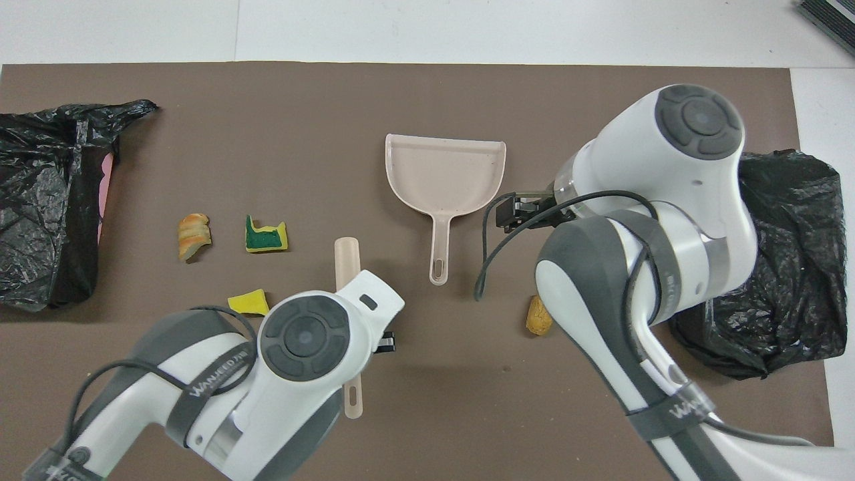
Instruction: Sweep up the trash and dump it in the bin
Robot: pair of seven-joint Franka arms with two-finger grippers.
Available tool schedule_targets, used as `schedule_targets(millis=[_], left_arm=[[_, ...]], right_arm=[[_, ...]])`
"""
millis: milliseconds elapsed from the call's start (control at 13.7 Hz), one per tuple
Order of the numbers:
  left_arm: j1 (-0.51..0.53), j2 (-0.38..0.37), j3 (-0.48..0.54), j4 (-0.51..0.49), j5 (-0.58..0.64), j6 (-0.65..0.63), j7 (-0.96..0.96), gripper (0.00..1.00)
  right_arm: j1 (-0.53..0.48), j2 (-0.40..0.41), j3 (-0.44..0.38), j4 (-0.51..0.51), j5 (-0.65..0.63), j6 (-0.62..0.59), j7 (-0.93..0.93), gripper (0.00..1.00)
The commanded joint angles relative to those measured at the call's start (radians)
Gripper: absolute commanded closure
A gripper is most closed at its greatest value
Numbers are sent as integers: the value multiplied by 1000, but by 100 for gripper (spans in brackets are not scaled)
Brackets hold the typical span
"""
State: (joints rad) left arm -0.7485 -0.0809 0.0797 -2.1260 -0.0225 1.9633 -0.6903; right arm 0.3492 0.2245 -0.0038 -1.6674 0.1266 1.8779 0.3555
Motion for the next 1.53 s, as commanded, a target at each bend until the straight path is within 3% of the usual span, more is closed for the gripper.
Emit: schedule_targets(millis=[0, 438, 803, 1022, 1095, 1168, 1314, 1387, 1460], left_arm=[[93, 26, -12, 30, 4, -3, 40, 100], [342, 70, -12, 49, 7, 52, 276, 100], [584, 84, -11, 15, 9, 121, 503, 100], [693, 90, -11, -29, 15, 166, 558, 100], [722, 89, -11, -51, 16, 192, 577, 100], [748, 90, -11, -63, 16, 206, 607, 100], [759, 89, -12, -113, 16, 265, 623, 100], [749, 87, -12, -150, 16, 310, 614, 100], [735, 90, -14, -178, 16, 351, 607, 100]], right_arm=[[0, 71, -2, 31, 30, 64, 55, 0], [135, 179, -2, 31, 22, 153, 128, 0], [182, 203, -2, 20, 16, 219, 114, 0], [188, 233, -2, 18, -51, 233, 111, 3], [188, 233, -2, 18, -56, 233, 109, 10], [188, 233, -2, 18, -56, 231, 105, 26], [189, 233, -2, 18, -56, 227, 106, 82], [191, 231, -2, 18, -54, 221, 120, 100], [195, 231, -2, 21, -53, 215, 134, 100]])
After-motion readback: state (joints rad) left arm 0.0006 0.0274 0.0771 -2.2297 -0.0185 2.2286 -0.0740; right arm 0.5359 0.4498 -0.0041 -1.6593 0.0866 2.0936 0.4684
